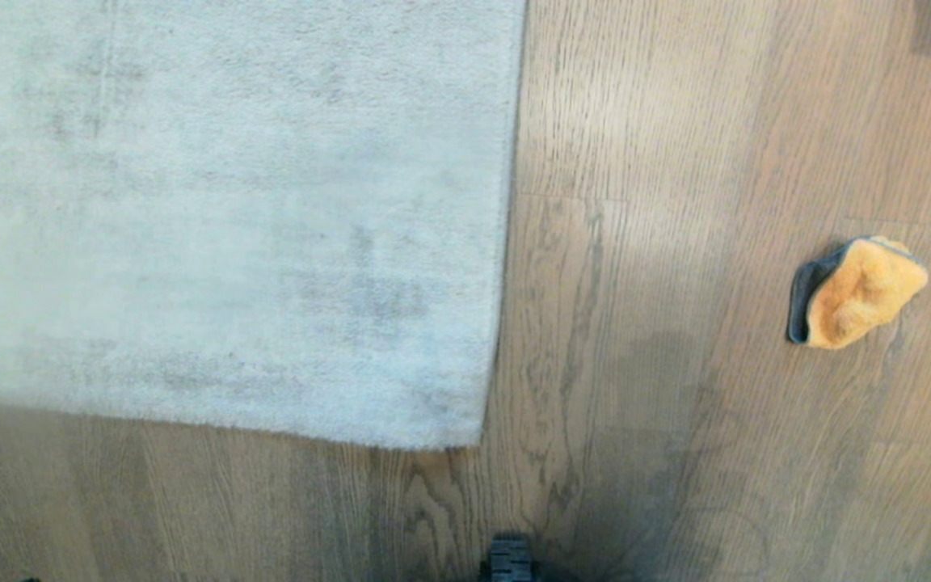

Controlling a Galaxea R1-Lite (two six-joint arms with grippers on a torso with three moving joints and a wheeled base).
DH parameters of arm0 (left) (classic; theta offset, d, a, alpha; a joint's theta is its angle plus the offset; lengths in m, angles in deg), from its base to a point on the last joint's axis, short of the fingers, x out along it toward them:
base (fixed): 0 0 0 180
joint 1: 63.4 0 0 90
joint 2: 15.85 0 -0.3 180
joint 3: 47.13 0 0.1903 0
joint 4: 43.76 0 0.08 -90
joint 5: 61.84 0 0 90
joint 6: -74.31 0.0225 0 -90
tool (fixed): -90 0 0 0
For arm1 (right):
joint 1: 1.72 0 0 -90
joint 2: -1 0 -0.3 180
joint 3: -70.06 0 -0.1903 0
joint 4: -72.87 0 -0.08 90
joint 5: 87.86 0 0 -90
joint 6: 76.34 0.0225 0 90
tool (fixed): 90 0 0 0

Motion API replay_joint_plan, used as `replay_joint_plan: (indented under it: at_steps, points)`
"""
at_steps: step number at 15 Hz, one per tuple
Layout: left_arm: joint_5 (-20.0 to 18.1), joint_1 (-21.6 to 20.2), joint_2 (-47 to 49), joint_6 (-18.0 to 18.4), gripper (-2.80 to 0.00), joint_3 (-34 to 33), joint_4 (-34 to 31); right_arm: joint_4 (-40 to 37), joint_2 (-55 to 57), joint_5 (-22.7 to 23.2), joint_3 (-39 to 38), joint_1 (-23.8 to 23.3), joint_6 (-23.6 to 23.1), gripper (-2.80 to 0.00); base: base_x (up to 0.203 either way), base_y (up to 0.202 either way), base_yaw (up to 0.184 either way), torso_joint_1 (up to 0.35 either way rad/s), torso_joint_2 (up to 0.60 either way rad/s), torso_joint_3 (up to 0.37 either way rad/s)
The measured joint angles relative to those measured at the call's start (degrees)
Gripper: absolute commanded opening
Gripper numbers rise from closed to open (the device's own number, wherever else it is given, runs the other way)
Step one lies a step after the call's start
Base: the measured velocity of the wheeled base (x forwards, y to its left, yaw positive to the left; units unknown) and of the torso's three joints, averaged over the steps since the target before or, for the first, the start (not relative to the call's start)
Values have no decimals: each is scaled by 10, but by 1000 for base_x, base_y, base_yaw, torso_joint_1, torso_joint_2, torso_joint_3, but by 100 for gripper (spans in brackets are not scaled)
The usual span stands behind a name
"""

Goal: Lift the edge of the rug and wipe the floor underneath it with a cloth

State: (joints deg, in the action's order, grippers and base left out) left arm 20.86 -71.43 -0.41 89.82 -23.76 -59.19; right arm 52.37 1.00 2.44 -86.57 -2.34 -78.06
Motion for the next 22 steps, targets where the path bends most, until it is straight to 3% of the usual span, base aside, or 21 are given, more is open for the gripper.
replay_joint_plan:
  at_steps: [3,6,12,16,20,22]
  points:
    - [8,47,1,-7,-280,0,-2,0,0,0,0,0,0,-280,0,0,0,0,0,0]
    - [42,79,-30,-22,-280,0,-34,0,0,0,0,0,0,-280,0,0,0,0,0,0]
    - [54,81,-137,-82,-280,1,-67,0,0,0,0,0,0,-280,0,0,0,0,0,0]
    - [59,81,-152,-101,-280,0,-71,0,0,0,0,0,0,-280,0,0,0,0,0,0]
    - [71,81,-154,-143,-280,0,-73,0,0,0,0,0,0,-280,0,0,0,0,0,0]
    - [70,81,-154,-144,-280,0,-74,0,0,0,0,0,0,-280,0,0,0,0,0,0]
